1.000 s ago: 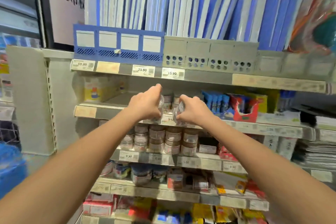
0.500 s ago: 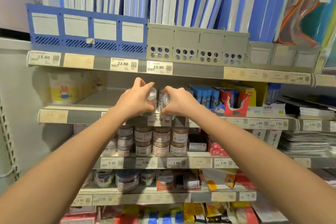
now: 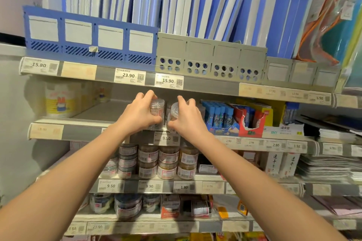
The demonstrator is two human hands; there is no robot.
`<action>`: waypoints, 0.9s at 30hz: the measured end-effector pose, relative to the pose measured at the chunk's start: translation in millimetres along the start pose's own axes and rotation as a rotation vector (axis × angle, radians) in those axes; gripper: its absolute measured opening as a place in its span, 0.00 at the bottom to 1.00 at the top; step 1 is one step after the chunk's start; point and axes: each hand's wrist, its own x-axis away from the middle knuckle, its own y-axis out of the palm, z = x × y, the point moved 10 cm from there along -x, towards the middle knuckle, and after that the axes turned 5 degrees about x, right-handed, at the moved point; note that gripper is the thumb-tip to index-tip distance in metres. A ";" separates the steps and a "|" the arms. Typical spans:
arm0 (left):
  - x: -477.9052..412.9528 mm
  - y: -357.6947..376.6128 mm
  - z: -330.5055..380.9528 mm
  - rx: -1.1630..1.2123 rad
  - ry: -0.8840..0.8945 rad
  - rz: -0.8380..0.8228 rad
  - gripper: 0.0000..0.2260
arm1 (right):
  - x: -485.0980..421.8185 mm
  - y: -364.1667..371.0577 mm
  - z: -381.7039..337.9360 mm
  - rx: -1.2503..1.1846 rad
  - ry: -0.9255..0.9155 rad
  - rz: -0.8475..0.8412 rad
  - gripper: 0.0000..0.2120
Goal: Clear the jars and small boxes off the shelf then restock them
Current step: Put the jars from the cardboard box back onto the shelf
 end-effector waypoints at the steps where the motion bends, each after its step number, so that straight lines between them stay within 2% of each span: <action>1: 0.5 0.8 -2.3 0.017 -0.006 0.009 0.26 | 1.0 -1.5 -1.7 -0.014 -0.009 0.029 0.37; 8: 1.9 4.6 -9.8 0.067 -0.007 0.061 0.26 | 13.1 0.5 -2.6 -0.042 -0.031 0.159 0.24; 15: 2.9 8.9 -10.1 0.074 0.004 0.077 0.24 | 9.4 6.1 5.3 -0.140 0.032 0.187 0.28; 22: -3.1 12.7 -16.0 0.094 -0.017 0.045 0.23 | 3.9 5.3 3.7 -0.130 0.036 0.213 0.24; 27: -6.4 14.7 -20.9 0.125 -0.034 0.032 0.23 | -1.5 8.9 6.0 -0.118 0.046 0.208 0.25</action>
